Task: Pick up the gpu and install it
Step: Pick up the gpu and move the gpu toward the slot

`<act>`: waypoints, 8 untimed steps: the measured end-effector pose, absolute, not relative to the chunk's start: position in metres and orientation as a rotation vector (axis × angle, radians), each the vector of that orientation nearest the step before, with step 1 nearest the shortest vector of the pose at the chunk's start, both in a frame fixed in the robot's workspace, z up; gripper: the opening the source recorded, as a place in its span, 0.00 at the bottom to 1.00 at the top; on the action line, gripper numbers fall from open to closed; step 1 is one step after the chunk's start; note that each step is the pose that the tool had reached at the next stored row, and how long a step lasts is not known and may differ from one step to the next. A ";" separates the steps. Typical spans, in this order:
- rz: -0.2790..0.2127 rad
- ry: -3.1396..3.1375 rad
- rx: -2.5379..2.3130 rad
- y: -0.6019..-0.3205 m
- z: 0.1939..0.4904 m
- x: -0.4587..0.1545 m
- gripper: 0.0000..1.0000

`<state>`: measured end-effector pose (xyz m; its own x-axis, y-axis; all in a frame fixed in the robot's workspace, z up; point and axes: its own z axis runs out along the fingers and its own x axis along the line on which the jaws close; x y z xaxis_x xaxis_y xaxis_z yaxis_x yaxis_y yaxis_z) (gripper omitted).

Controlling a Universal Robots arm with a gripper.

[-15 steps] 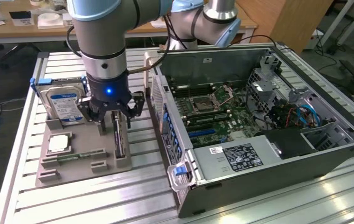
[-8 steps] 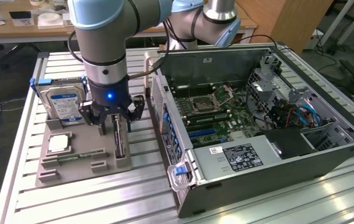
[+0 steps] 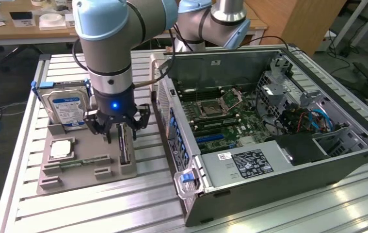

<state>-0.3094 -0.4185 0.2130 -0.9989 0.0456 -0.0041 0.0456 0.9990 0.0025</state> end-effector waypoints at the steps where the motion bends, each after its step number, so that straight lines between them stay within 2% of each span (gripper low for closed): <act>1: 0.003 3.137 0.072 -0.418 0.213 -0.309 0.65; 8: 0.004 3.136 0.072 -0.419 0.213 -0.309 0.63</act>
<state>-0.3094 -0.4188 0.2128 -0.9989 0.0457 -0.0043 0.0457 0.9990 0.0026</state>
